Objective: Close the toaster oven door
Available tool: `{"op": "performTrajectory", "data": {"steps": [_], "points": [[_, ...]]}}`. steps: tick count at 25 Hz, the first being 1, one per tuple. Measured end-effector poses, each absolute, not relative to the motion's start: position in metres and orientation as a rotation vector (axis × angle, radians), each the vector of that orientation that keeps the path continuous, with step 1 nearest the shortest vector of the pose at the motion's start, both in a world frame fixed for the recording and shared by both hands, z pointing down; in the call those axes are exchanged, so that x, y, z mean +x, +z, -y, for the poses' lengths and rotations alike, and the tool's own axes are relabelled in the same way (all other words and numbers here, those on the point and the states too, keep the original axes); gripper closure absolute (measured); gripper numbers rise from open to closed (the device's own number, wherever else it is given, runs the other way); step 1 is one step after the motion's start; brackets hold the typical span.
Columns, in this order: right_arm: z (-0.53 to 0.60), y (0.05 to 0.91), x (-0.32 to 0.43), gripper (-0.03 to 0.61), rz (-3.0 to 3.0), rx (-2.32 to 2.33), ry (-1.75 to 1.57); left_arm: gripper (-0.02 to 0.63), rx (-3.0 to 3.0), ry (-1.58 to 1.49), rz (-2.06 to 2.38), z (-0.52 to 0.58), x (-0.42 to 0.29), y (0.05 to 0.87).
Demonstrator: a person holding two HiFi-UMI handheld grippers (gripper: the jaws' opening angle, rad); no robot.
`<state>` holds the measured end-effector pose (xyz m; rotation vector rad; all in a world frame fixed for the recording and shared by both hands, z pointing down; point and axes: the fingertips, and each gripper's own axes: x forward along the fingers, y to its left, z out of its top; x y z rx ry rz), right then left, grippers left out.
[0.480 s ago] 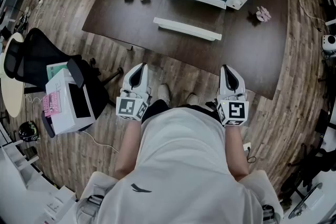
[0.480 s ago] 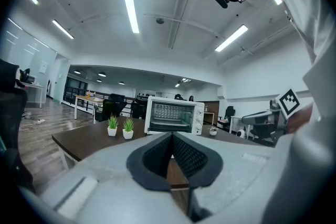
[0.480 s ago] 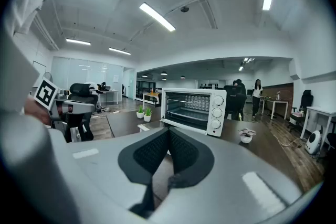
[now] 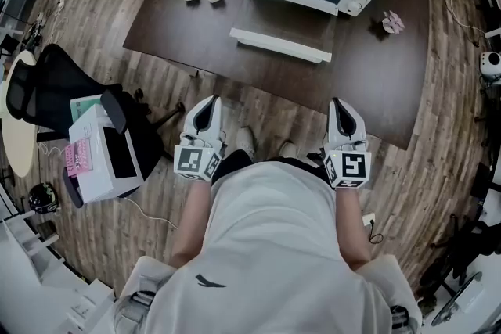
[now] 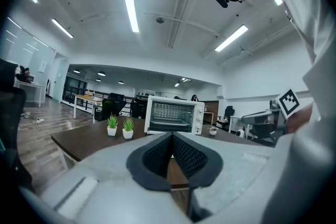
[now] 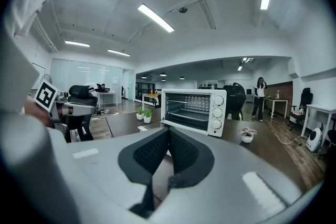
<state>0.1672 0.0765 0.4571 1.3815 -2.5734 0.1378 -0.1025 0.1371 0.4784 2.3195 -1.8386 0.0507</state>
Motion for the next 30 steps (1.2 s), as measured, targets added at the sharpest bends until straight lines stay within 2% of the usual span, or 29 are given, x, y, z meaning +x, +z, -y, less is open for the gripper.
{"op": "performTrajectory", "data": {"steps": [14, 30], "points": [[-0.063, 0.464, 0.141, 0.577, 2.485, 1.466, 0.177, 0.617, 2.370, 0.043, 1.751, -0.108, -0.141, 0.475], [0.002, 0.484, 0.121, 0.577, 2.364, 1.578, 0.236, 0.617, 2.412, 0.082, 1.659, -0.023, -0.186, 0.488]]}}
